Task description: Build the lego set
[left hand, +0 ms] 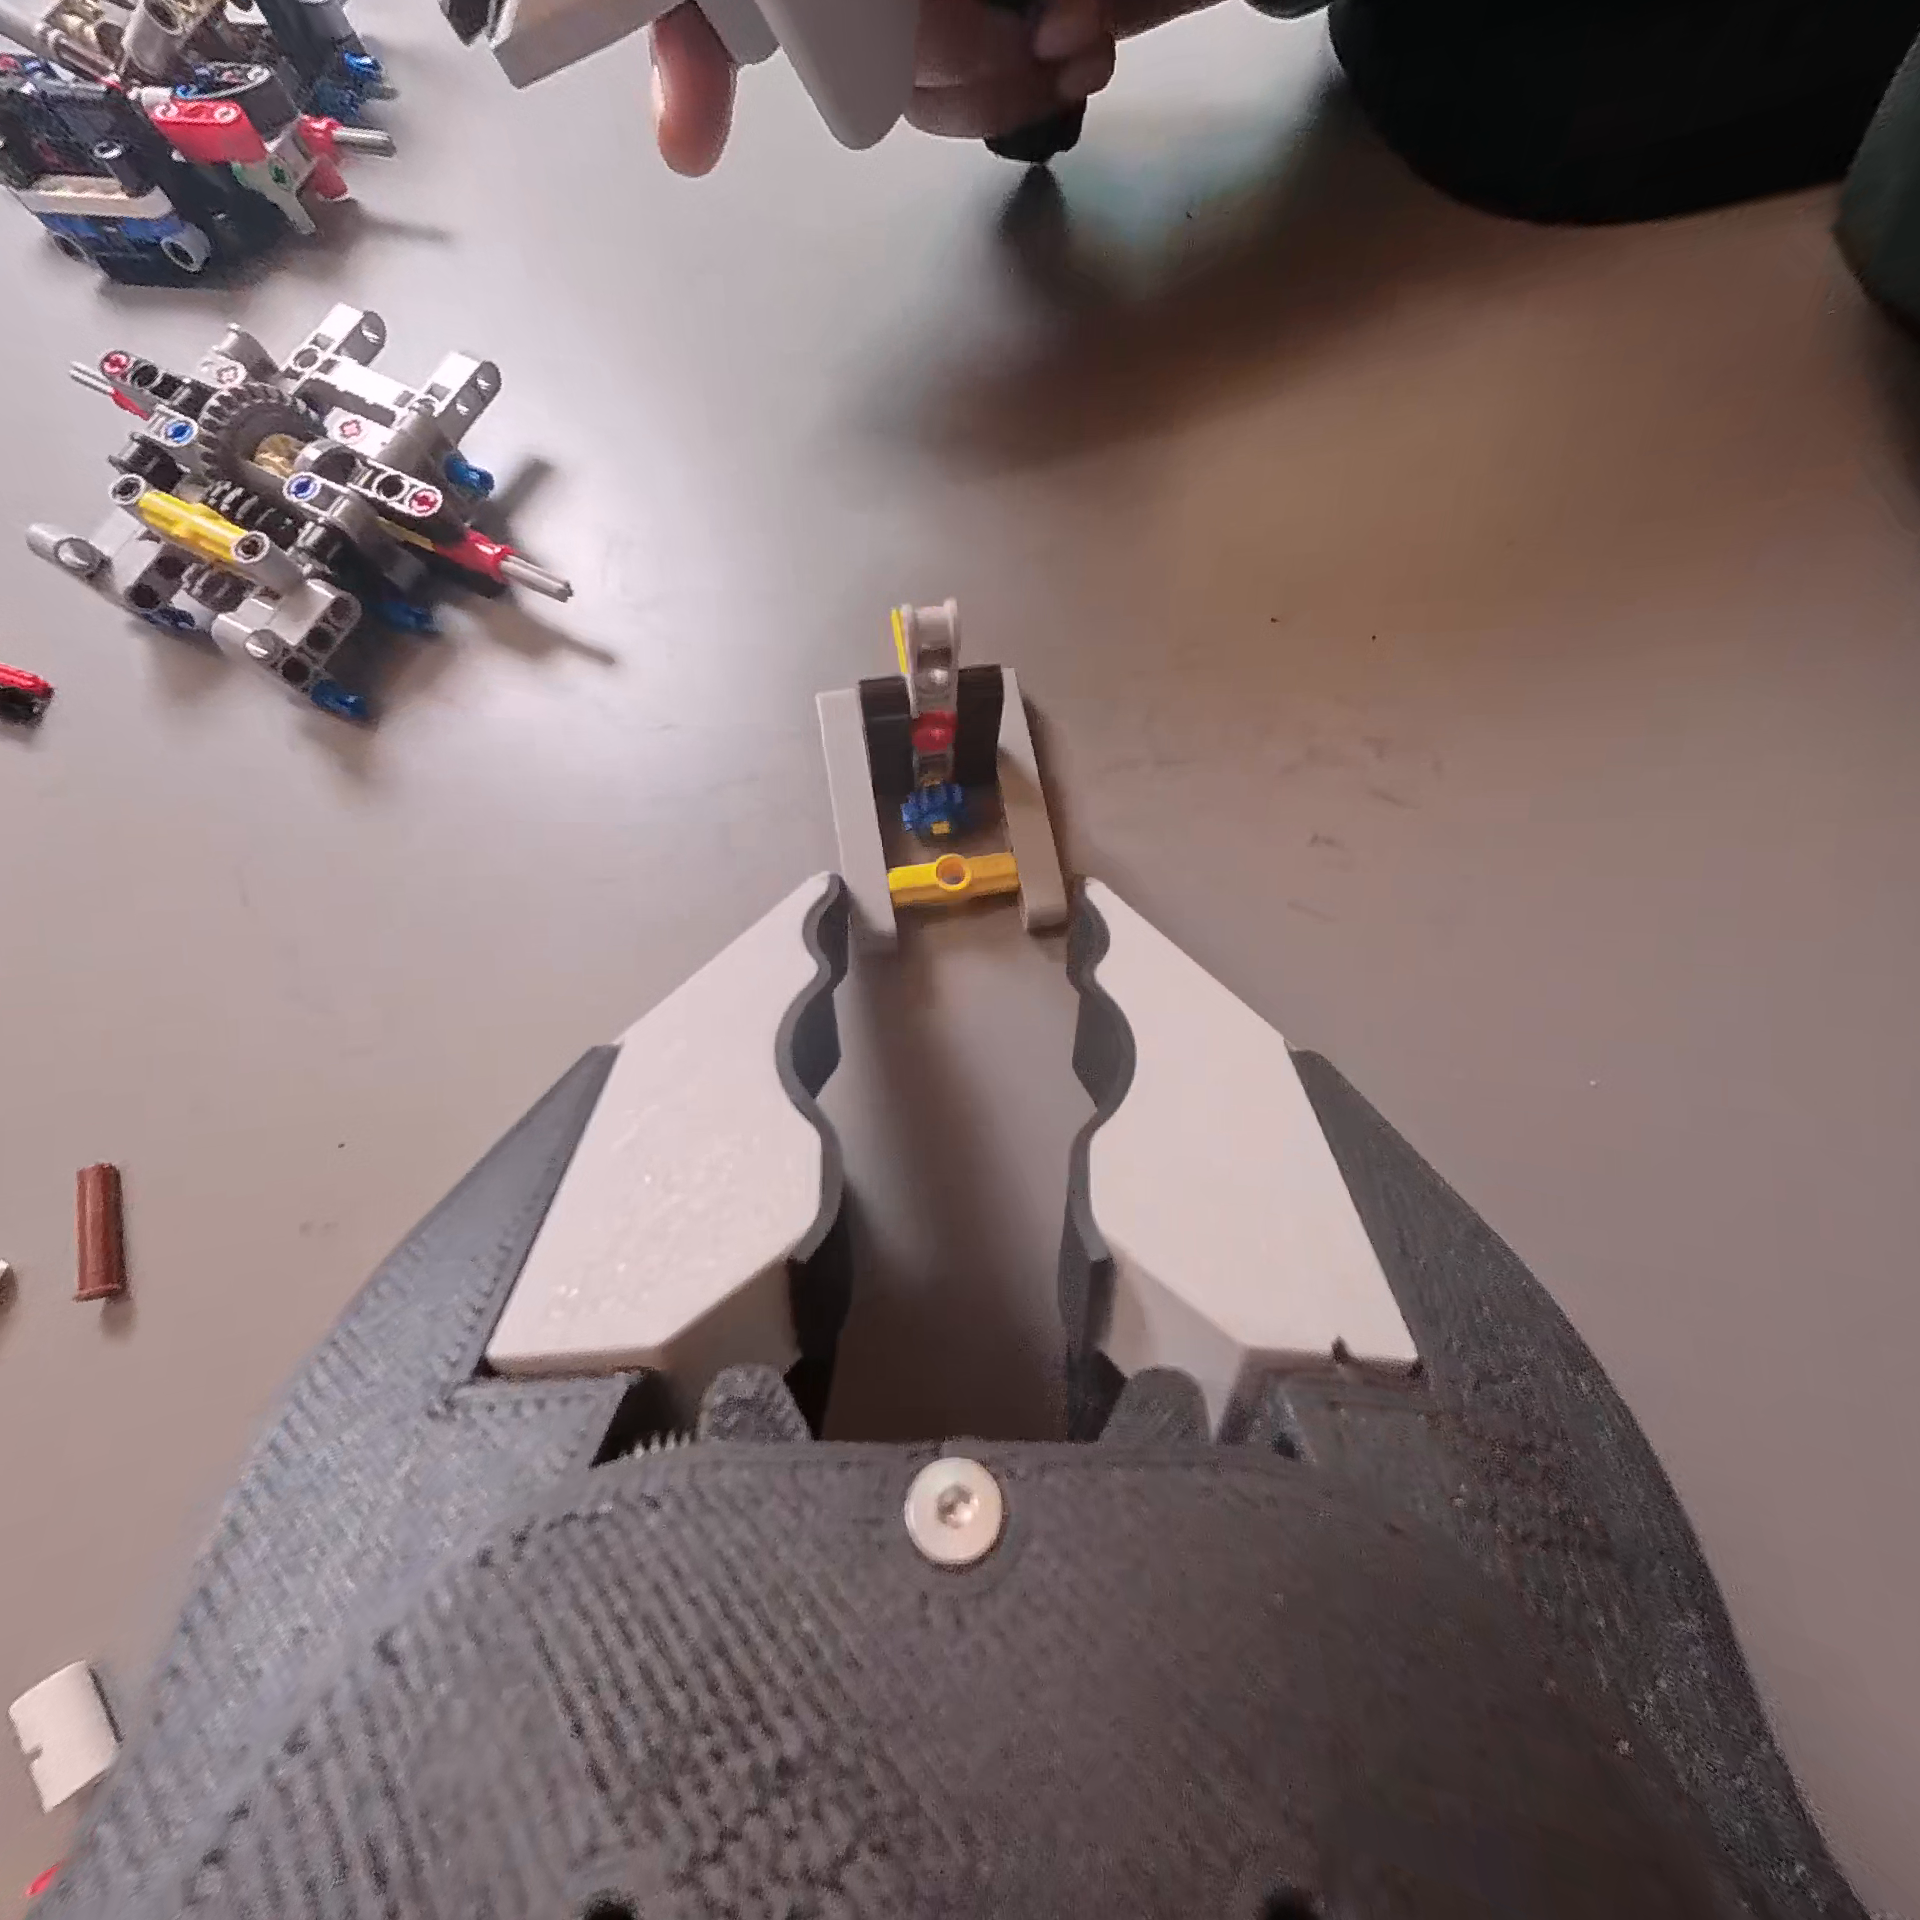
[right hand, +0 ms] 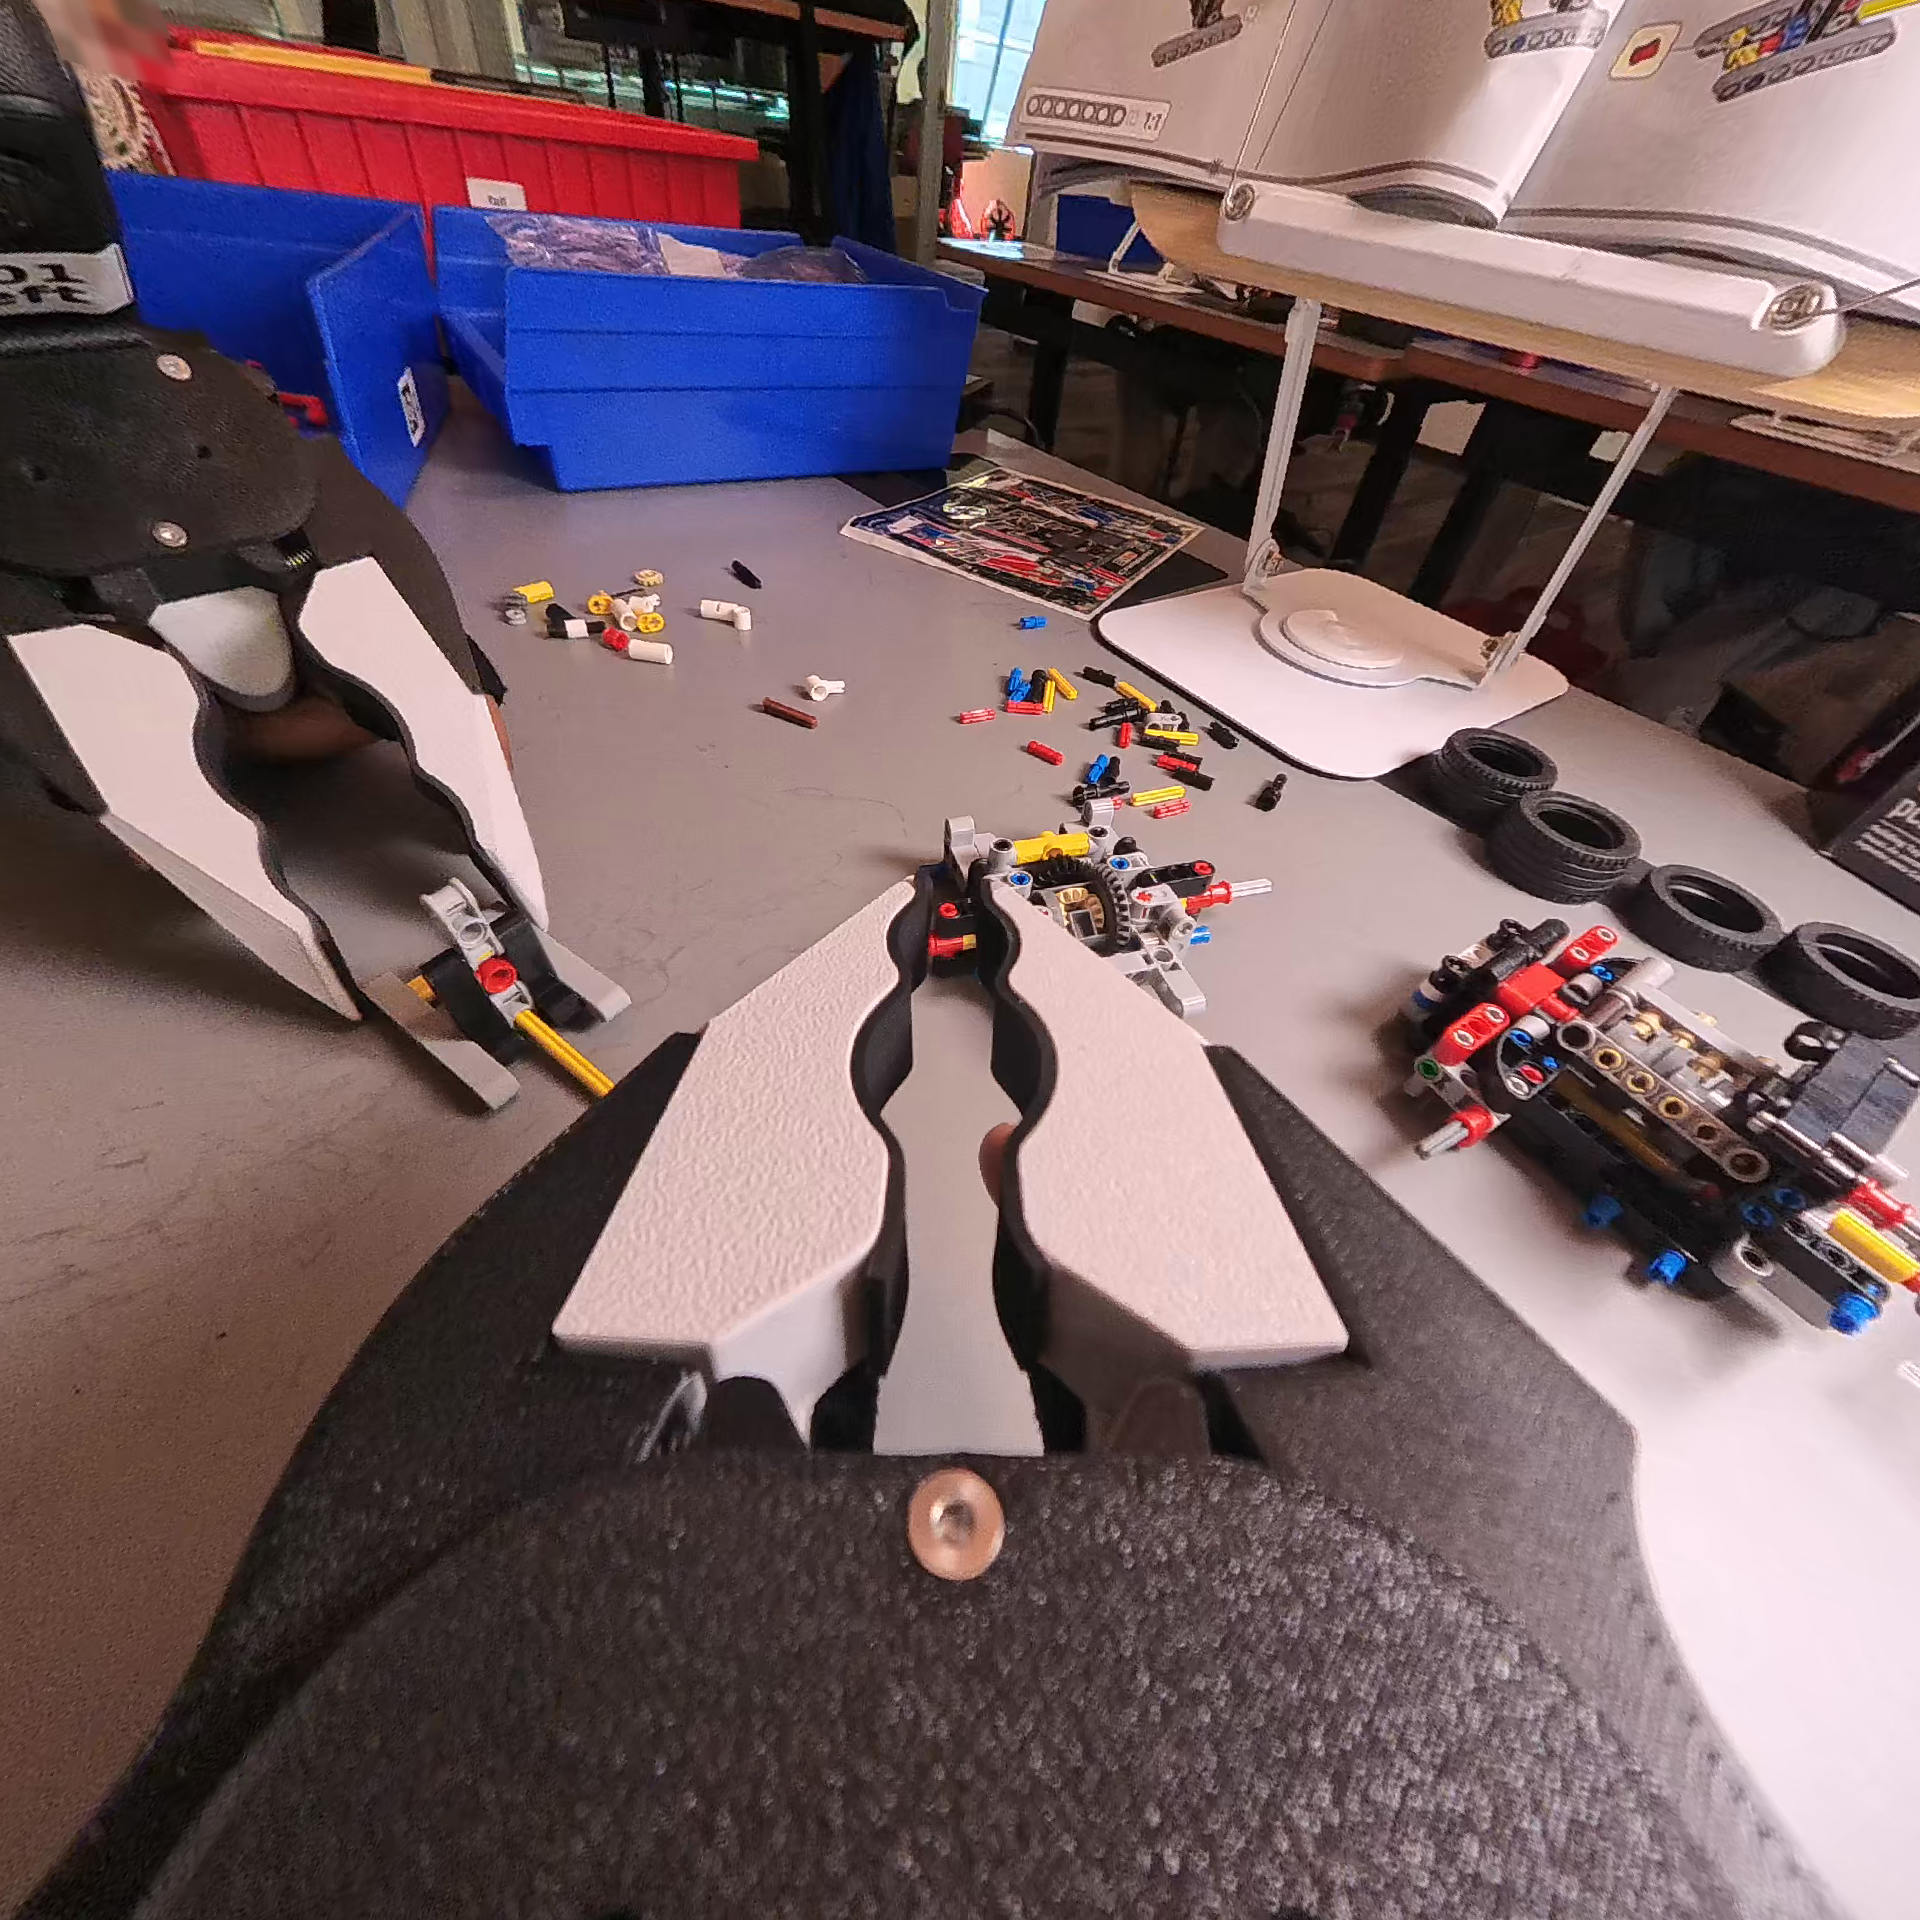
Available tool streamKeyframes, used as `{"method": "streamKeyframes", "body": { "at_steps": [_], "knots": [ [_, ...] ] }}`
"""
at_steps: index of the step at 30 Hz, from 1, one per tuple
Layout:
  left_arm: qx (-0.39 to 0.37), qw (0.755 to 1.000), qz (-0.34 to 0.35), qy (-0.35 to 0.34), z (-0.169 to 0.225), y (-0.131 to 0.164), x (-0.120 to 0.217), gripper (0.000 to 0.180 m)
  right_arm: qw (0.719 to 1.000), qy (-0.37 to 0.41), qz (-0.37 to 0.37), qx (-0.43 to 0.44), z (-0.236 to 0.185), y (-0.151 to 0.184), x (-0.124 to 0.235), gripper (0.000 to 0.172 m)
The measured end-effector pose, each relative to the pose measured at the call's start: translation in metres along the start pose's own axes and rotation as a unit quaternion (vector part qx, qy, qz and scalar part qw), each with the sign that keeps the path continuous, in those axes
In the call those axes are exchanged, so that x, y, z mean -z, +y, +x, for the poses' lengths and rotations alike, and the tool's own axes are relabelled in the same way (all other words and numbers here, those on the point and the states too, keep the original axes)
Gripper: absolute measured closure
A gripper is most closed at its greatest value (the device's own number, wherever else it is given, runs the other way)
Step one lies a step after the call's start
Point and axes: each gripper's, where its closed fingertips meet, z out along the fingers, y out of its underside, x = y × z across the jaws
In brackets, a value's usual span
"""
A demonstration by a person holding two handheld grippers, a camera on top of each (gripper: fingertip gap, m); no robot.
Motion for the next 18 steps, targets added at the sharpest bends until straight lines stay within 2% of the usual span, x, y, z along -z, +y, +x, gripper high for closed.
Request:
{"method": "streamKeyframes", "body": {
  "at_steps": [18],
  "knots": [
    [0.01,0.999,0.0,-0.042,-0.011,-0.001,-0.001,0.139,1.0,0.001,-0.009,0.007,-0.001,0.003,-0.002,0.166]
  ]
}}
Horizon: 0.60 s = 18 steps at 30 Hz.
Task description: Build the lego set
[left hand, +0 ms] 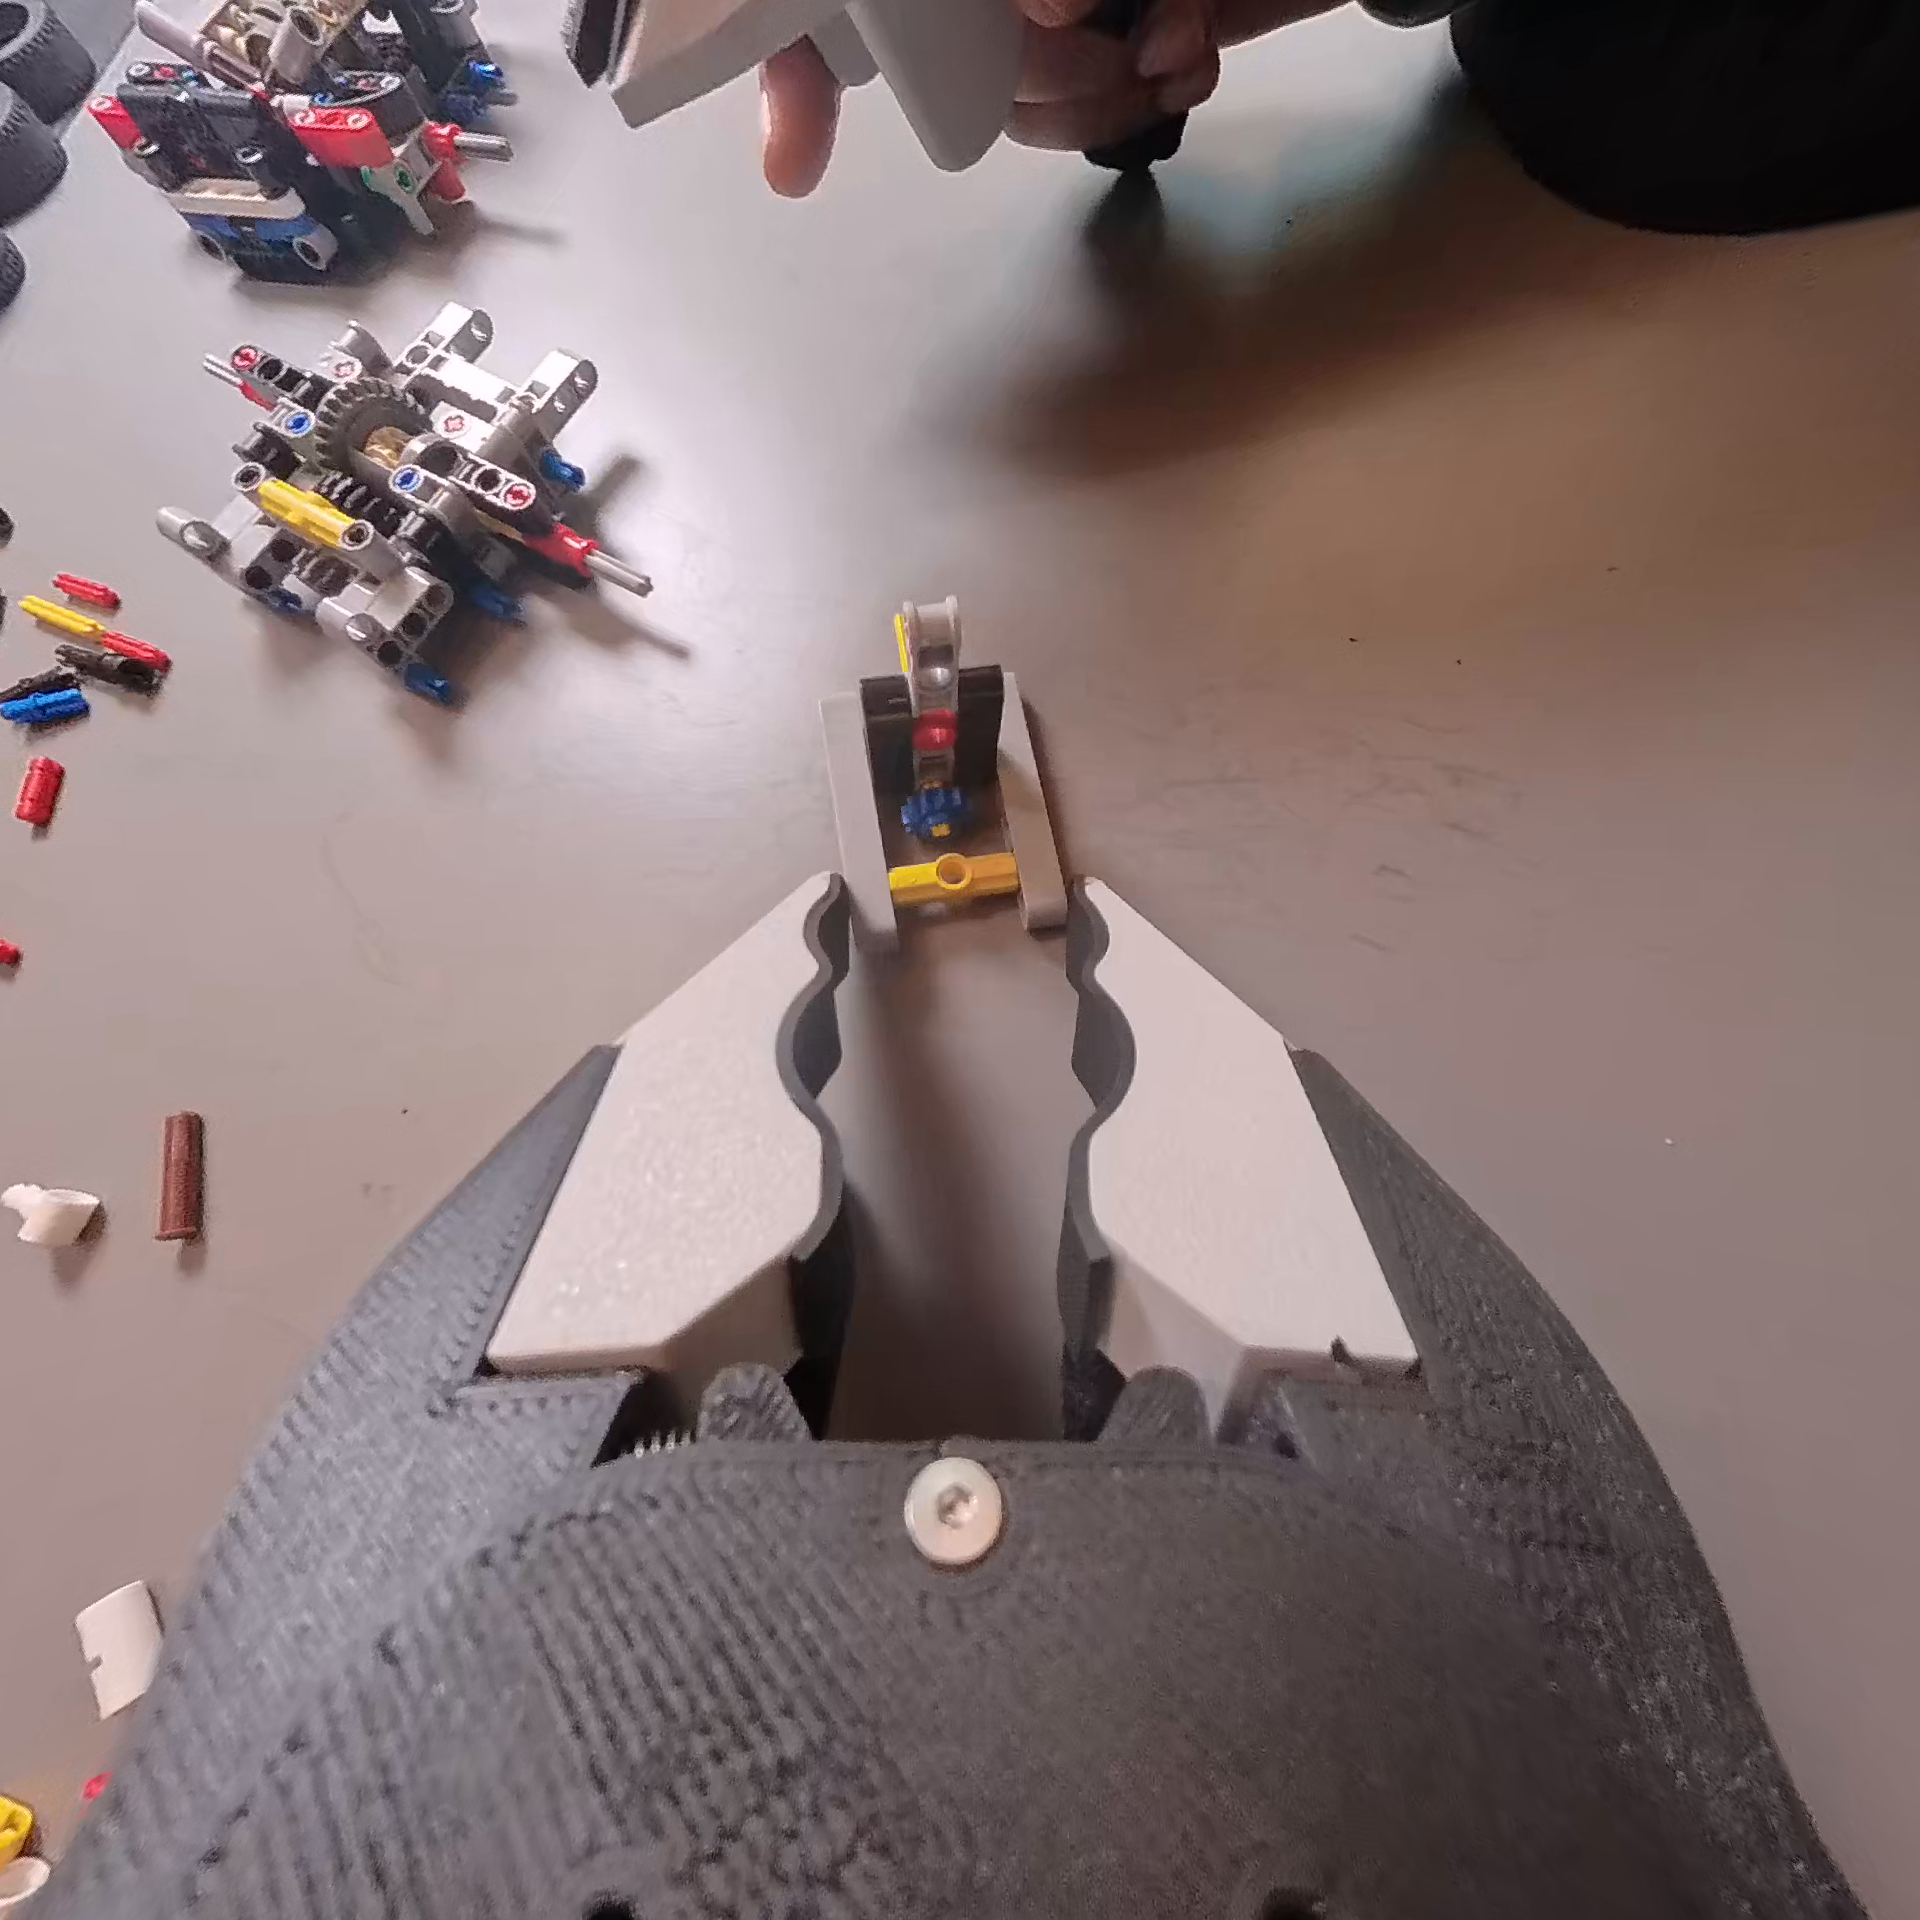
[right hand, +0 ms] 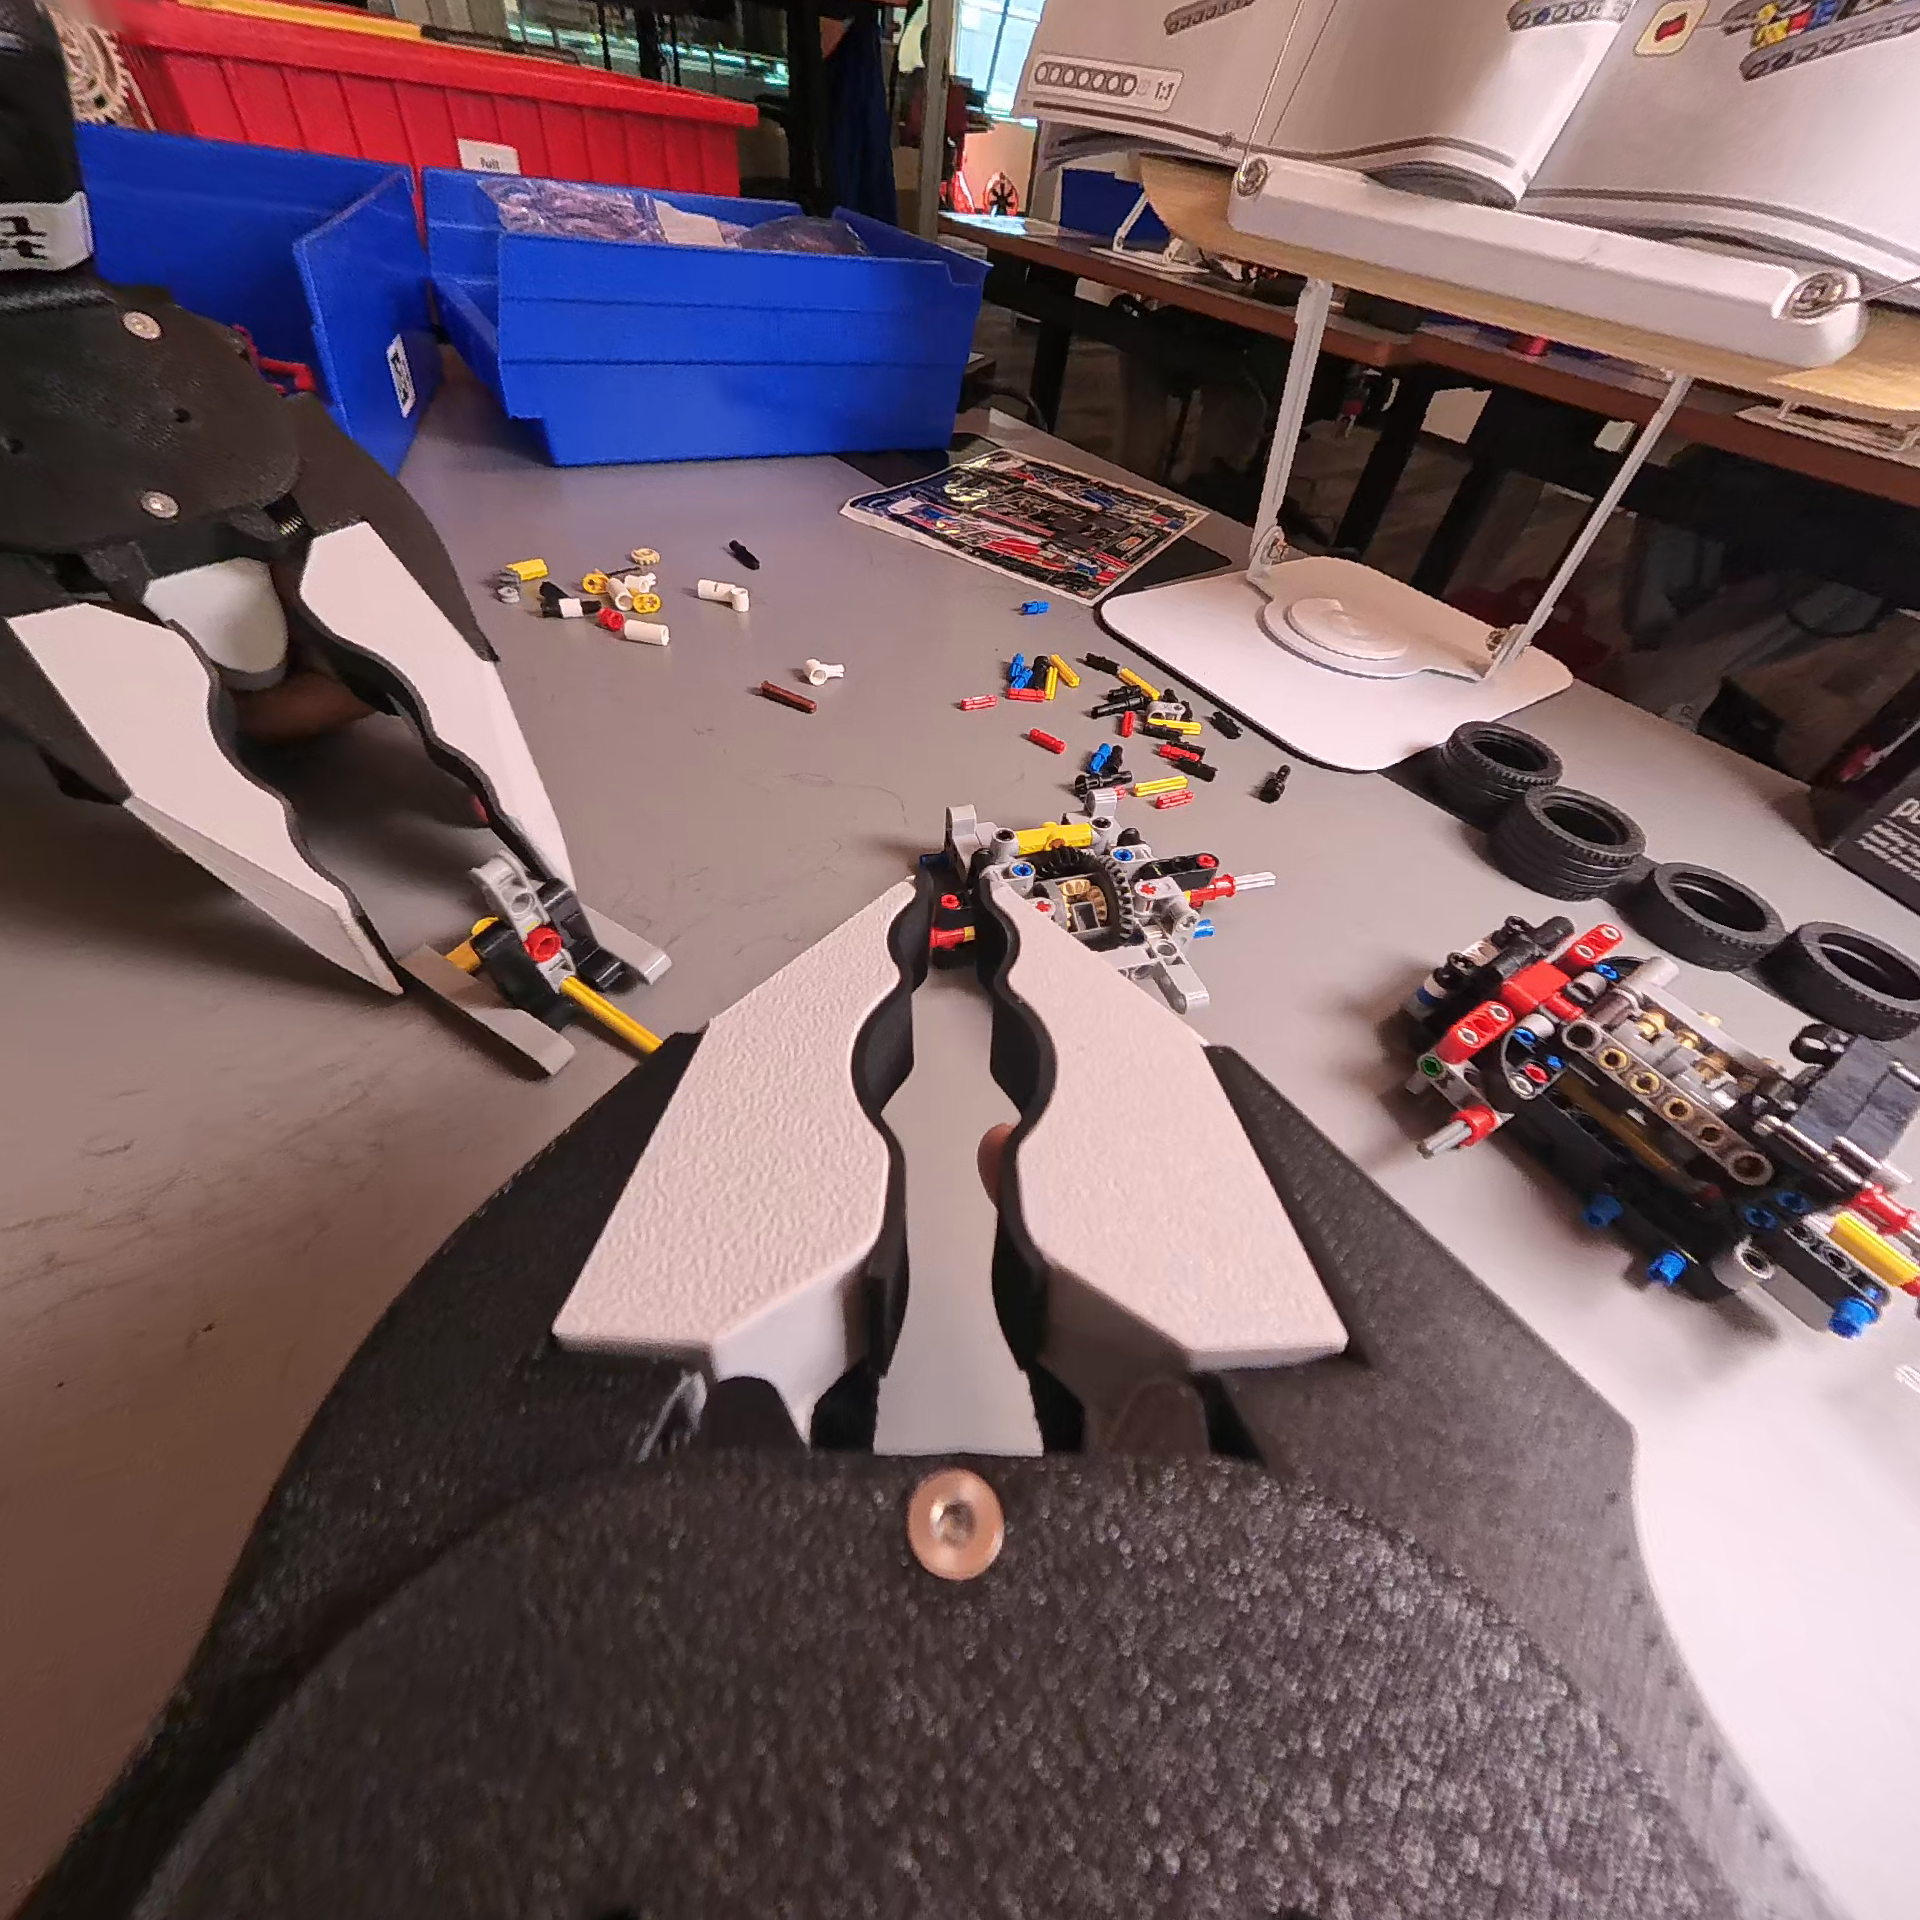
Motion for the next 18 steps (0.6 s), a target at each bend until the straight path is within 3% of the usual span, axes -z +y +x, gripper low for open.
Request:
{"method": "streamKeyframes", "body": {
  "at_steps": [8,18],
  "knots": [
    [0.035,0.999,-0.001,-0.031,-0.012,-0.002,-0.003,0.14,0.996,-0.05,-0.006,0.077,-0.029,0.002,-0.003,0.162],
    [0.122,0.989,0.002,-0.088,-0.024,-0.01,-0.01,0.14,0.961,-0.1,-0.056,0.251,-0.083,0.022,-0.012,0.158]
  ]
}}
